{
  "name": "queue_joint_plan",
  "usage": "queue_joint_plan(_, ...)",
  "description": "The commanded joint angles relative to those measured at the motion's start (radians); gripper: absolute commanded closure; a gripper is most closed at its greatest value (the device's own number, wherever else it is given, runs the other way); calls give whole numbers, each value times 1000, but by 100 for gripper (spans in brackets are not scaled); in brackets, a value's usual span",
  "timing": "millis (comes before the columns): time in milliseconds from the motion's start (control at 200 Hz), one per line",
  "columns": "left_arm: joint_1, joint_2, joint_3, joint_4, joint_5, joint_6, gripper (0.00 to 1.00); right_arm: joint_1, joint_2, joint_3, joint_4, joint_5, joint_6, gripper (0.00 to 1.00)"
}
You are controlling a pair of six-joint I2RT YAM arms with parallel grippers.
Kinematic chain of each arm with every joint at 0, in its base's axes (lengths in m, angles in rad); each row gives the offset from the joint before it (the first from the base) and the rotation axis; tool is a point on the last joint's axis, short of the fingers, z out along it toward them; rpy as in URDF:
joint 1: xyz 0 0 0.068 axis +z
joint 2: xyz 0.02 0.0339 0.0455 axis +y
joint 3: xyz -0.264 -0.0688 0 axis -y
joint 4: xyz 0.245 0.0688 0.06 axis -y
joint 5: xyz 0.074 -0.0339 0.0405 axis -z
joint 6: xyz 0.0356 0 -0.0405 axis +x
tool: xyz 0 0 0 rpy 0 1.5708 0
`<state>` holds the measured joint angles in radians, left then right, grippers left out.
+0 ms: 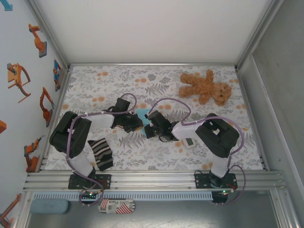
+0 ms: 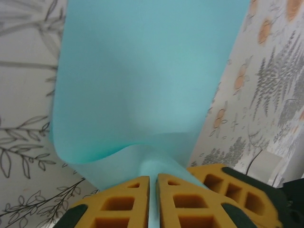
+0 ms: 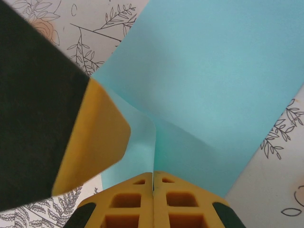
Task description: Fold a paper plane with a square sheet of paper (pick it up from the middle)
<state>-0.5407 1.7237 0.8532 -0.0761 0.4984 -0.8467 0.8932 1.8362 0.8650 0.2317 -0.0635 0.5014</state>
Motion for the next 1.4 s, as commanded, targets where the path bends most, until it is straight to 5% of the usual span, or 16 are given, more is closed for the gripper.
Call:
queue_joint_plan(0,31,-22,70,-74,-37,61,85,-4,-1,6,-24,-11,12,100)
queue_joint_plan(481,94,226,321,-170,-32,134,86,-4,-19,19,-32,-27,19,100)
queue_joint_plan(1397,85,311,346,-238,-49,178,89,-15,-44,-2,-28,-12,34,100)
